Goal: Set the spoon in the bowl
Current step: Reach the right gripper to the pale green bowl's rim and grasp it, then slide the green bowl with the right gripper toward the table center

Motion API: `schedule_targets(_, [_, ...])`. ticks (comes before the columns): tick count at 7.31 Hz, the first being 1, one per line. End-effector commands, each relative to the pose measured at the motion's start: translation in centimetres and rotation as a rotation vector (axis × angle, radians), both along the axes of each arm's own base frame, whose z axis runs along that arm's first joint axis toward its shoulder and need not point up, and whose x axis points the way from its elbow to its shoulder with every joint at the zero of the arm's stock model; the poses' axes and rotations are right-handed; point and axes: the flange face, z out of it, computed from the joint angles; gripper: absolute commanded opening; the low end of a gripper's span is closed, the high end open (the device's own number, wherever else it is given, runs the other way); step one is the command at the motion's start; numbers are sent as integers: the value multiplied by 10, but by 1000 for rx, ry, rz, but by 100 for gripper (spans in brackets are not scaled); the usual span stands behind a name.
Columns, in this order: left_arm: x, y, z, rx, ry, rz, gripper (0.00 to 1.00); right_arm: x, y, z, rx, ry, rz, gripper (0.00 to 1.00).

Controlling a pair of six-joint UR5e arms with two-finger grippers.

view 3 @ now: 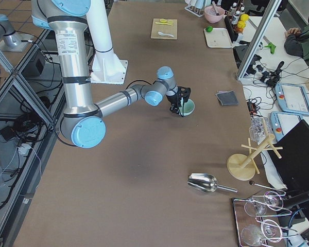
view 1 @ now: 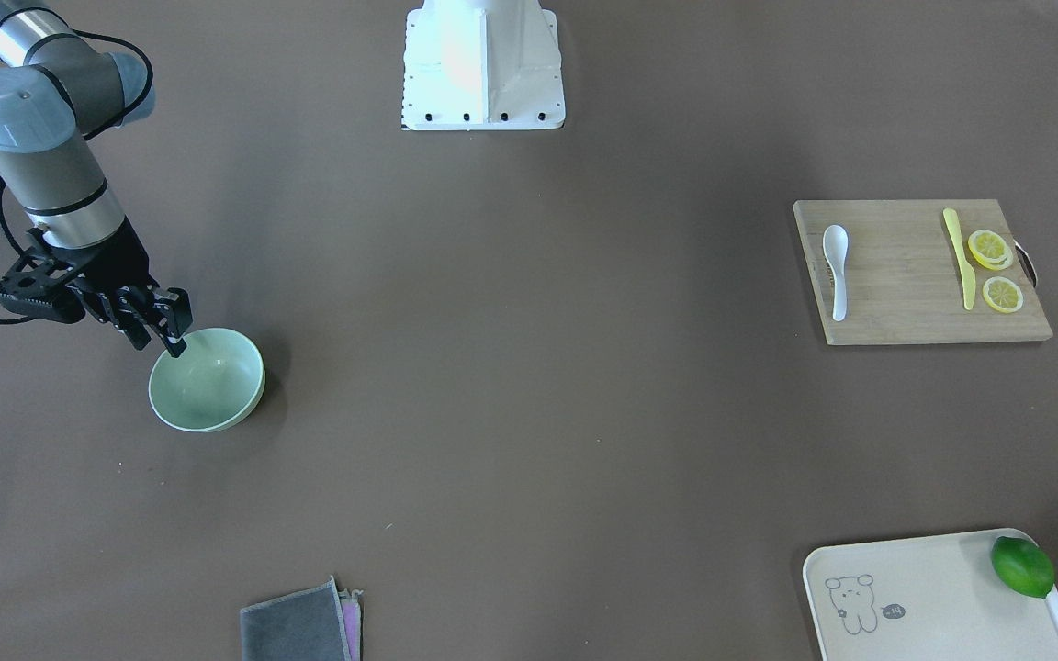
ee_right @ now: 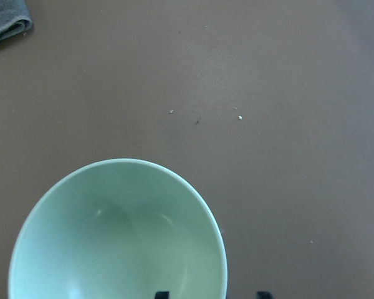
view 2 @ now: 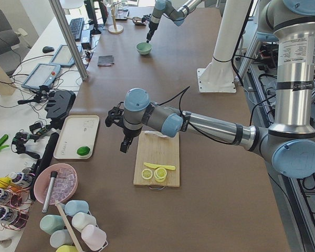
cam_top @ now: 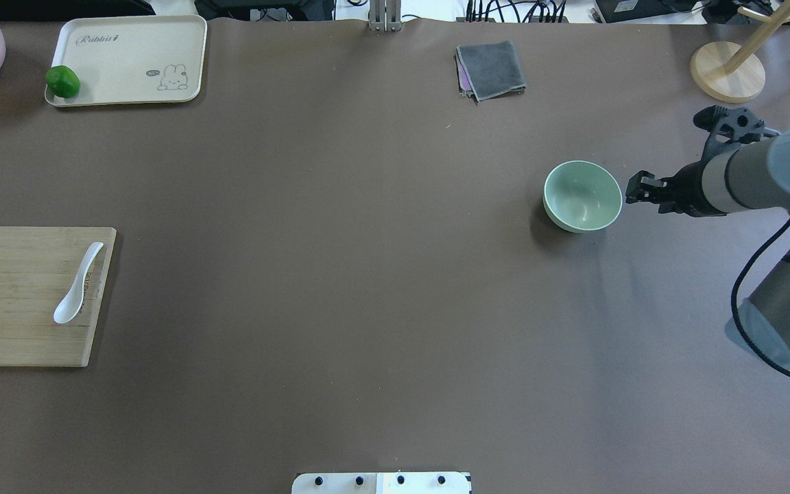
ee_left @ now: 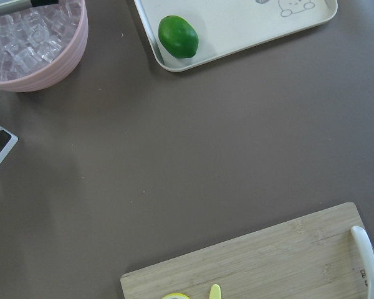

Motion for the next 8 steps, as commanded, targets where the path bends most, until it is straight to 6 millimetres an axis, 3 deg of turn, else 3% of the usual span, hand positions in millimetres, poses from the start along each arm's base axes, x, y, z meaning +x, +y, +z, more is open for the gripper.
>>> schedule_targets(1, [0, 0, 0, 1, 0, 0, 98, -10, 2, 3, 3, 14, 3, 56])
schedule_targets(2, [0, 0, 0, -1, 0, 0, 99, -18, 4, 9, -2, 29, 27, 48])
schedule_targets(3, [0, 0, 0, -1, 0, 0, 98, -28, 9, 9, -19, 22, 51, 20])
schedule_targets(4, [0, 0, 0, -1, 0, 0, 98, -29, 10, 8, -15, 24, 57, 0])
schedule_targets(6, [0, 0, 0, -1, 0, 0, 98, -47, -5, -49, -72, -64, 139, 0])
schedule_targets(7, [0, 0, 0, -2, 0, -1, 98, -59, -4, -95, -105, -67, 153, 0])
schedule_targets(8, [0, 0, 0, -2, 0, -1, 98, -90, 9, -138, -156, -75, 161, 0])
